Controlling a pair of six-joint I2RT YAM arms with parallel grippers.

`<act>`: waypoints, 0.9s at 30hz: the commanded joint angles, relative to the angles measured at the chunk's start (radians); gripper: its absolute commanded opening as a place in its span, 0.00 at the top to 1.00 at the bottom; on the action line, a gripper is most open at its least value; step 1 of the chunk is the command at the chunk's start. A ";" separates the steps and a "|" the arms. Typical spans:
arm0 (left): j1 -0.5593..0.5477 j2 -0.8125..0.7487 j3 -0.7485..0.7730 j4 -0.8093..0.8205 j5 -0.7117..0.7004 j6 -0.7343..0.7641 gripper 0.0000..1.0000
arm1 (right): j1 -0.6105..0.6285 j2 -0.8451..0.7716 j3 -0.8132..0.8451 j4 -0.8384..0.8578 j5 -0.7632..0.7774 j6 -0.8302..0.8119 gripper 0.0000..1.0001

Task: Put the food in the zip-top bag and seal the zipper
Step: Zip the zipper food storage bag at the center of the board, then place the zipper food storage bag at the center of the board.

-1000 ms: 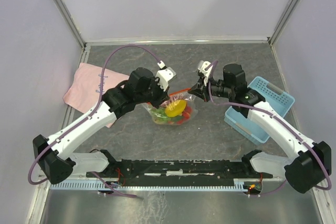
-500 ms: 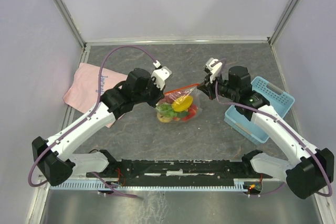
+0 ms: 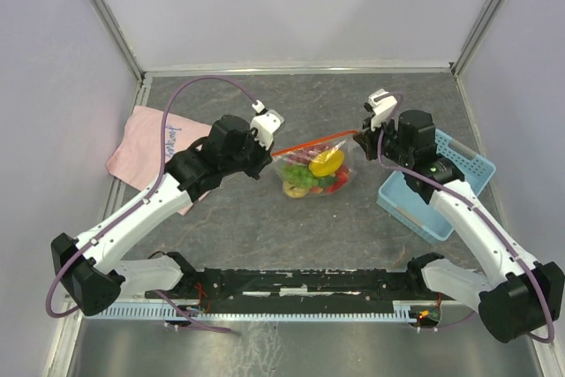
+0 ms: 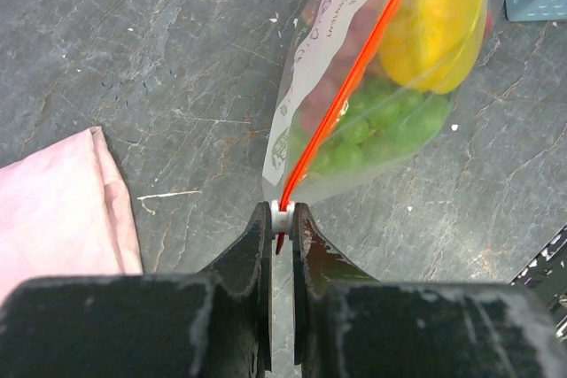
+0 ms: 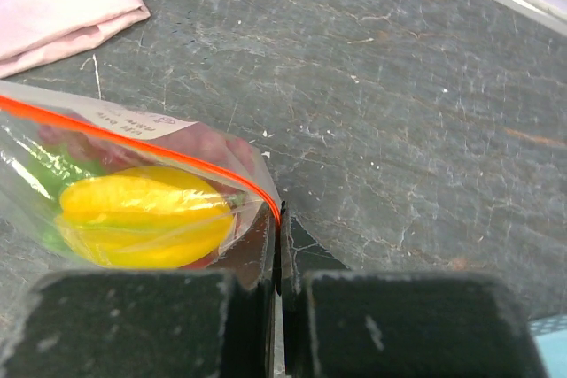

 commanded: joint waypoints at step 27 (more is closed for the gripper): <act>0.026 0.040 0.035 0.016 -0.087 -0.287 0.94 | -0.088 0.136 0.050 0.124 -0.014 0.226 0.54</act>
